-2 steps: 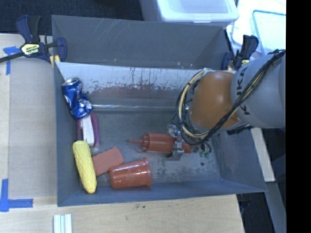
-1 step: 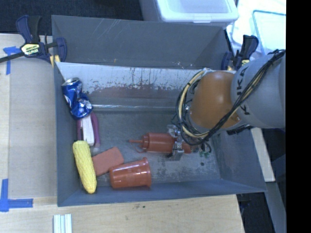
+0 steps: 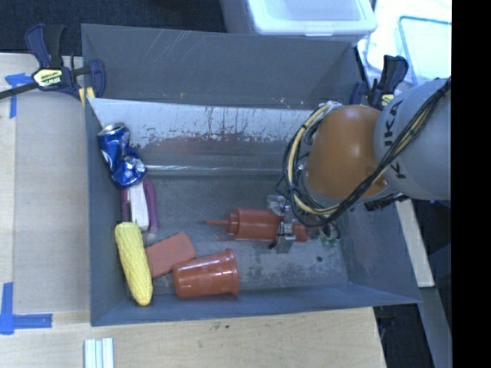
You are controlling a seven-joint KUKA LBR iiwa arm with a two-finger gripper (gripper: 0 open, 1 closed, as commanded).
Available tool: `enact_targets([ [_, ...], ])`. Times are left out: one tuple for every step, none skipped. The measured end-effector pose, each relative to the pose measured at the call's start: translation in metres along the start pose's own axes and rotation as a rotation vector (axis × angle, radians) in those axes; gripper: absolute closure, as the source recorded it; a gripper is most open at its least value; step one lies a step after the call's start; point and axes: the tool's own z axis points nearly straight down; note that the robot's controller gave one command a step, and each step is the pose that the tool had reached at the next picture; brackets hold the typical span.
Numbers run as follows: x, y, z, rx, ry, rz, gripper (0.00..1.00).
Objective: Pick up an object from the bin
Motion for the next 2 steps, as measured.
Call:
enact_targets([
  [0.036, 0.002, 0.02, 0.001, 0.001, -0.073, 1.0],
  [0.005, 0.003, -0.011, 0.0, -0.018, 0.0, 1.0],
])
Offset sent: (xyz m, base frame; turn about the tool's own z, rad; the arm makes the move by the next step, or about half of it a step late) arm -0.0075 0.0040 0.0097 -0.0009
